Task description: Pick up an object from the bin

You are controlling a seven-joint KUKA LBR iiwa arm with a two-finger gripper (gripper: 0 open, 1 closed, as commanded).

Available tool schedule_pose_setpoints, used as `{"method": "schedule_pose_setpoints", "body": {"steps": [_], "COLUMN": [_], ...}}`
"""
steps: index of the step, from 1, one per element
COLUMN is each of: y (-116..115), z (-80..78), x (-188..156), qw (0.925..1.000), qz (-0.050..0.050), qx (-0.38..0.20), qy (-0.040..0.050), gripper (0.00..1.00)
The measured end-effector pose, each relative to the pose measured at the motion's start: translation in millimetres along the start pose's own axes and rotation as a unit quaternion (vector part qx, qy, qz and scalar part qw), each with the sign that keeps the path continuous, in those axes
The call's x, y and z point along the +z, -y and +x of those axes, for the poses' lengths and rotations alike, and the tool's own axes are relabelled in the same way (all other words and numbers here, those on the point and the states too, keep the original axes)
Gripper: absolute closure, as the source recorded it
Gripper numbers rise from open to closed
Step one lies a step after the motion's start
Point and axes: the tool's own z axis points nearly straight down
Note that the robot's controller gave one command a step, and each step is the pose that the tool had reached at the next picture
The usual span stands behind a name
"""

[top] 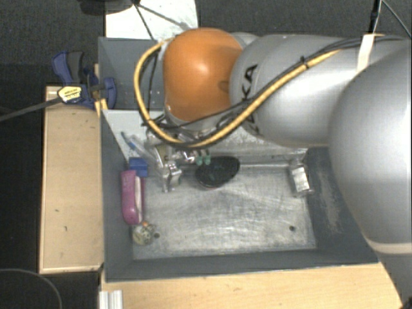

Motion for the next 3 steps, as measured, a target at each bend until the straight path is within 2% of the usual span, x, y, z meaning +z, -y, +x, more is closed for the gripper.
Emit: {"method": "schedule_pose_setpoints", "body": {"steps": [1,2,3], "y": [-25,-7,34], "z": [21.0,26.9,33.6], "x": [100,103,120], "qw": [0.9997,0.9938,0.9893], "qz": [0.002,-0.001,0.001], "qx": [-0.025,-0.11,-0.146], "qy": [0.0057,0.0176,0.0014], "gripper": [0.0,0.0,0.0]}}
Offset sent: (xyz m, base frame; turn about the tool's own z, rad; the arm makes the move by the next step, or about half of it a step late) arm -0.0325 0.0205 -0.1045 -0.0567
